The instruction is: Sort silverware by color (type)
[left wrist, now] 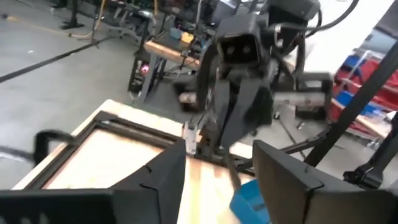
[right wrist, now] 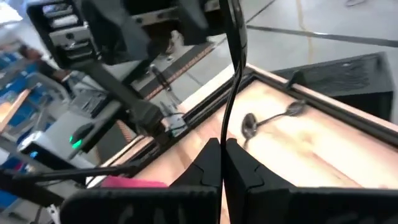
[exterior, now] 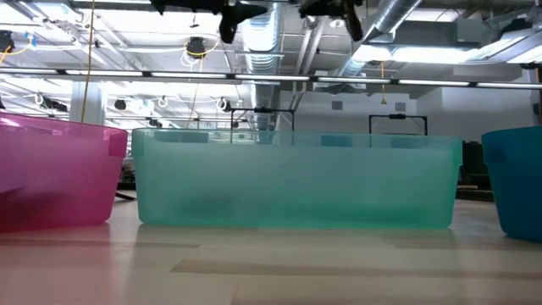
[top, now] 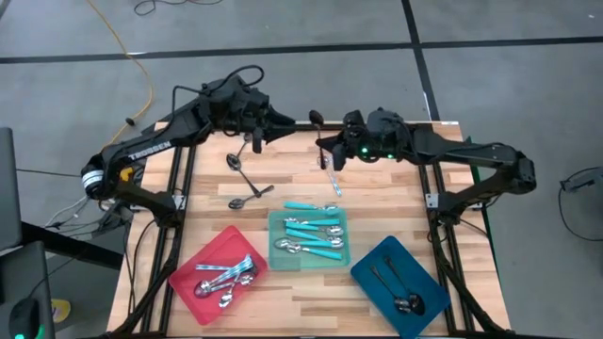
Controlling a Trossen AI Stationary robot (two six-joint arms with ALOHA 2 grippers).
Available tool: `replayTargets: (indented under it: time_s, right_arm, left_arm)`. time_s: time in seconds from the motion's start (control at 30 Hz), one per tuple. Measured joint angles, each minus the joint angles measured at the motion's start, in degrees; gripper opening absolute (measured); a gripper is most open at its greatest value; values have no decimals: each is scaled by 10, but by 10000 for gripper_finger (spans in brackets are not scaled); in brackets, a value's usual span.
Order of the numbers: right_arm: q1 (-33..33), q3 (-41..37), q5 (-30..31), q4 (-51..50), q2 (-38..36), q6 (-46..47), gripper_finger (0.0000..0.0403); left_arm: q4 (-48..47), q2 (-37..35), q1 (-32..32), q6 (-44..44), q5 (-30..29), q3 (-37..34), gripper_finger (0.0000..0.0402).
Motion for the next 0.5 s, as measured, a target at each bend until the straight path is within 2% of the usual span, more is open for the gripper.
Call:
replayTargets:
  time_s: [0.17,0.4,0.5]
  right_arm:
    - [-3,0,53,-79,-54,30,21]
    - [12,1,88,-280,-112,144,21]
    - [27,1,97,-354,-120,202,21]
  left_arm:
    - [-96,-43,27,12,-26,0,180]
    - [-269,-115,43,50,-140,0,176]
    - [-331,-139,43,52,-171,0,176]
